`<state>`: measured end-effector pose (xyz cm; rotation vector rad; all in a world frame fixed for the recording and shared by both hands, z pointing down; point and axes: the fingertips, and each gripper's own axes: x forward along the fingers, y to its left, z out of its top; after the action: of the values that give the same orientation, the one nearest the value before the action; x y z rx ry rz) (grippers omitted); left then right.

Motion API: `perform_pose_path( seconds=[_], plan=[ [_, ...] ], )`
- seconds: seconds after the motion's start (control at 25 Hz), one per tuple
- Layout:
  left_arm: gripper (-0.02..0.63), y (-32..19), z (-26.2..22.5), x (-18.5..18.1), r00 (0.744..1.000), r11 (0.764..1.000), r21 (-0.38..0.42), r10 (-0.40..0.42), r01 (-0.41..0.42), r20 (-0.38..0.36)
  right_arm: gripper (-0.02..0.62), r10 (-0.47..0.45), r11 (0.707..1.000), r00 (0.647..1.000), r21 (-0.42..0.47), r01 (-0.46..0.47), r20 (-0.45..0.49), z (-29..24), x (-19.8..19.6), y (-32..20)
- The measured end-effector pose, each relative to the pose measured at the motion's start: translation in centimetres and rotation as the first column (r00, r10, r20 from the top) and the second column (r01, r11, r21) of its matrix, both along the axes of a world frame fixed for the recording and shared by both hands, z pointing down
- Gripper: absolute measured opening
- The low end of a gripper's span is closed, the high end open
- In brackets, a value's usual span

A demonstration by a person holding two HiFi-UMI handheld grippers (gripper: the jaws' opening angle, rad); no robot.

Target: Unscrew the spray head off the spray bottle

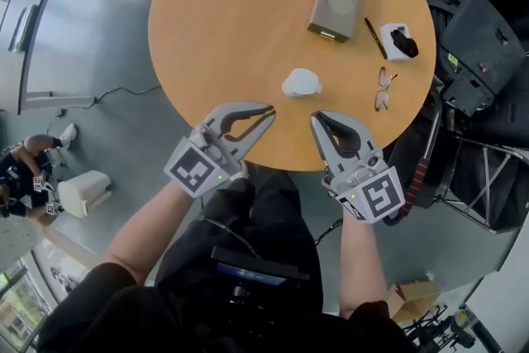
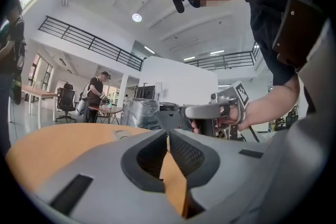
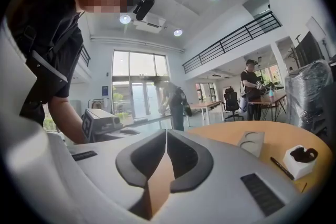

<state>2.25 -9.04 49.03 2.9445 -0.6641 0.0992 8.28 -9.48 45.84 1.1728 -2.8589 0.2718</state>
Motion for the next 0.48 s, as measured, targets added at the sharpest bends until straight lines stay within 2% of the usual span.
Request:
perform_pose_path(
  seconds=[0.24,0.4,0.48],
  plan=[
    [0.044,-1.9,6.8,1.0,1.000,1.000,-0.019,-0.014,0.015,0.024,0.049,0.016,1.000,1.000,-0.025,-0.017,-0.009,5.3,1.0,-1.8],
    [0.113,-3.3,11.8,1.8,0.998,1.000,-0.024,-0.017,0.019,0.066,0.057,0.038,0.998,0.999,-0.042,-0.038,-0.004,8.6,1.7,-2.6],
    [0.125,-3.9,13.9,2.4,0.997,1.000,-0.008,-0.017,0.018,0.079,0.057,0.048,0.998,0.999,-0.050,-0.048,0.004,10.2,2.2,-2.8]
  ],
)
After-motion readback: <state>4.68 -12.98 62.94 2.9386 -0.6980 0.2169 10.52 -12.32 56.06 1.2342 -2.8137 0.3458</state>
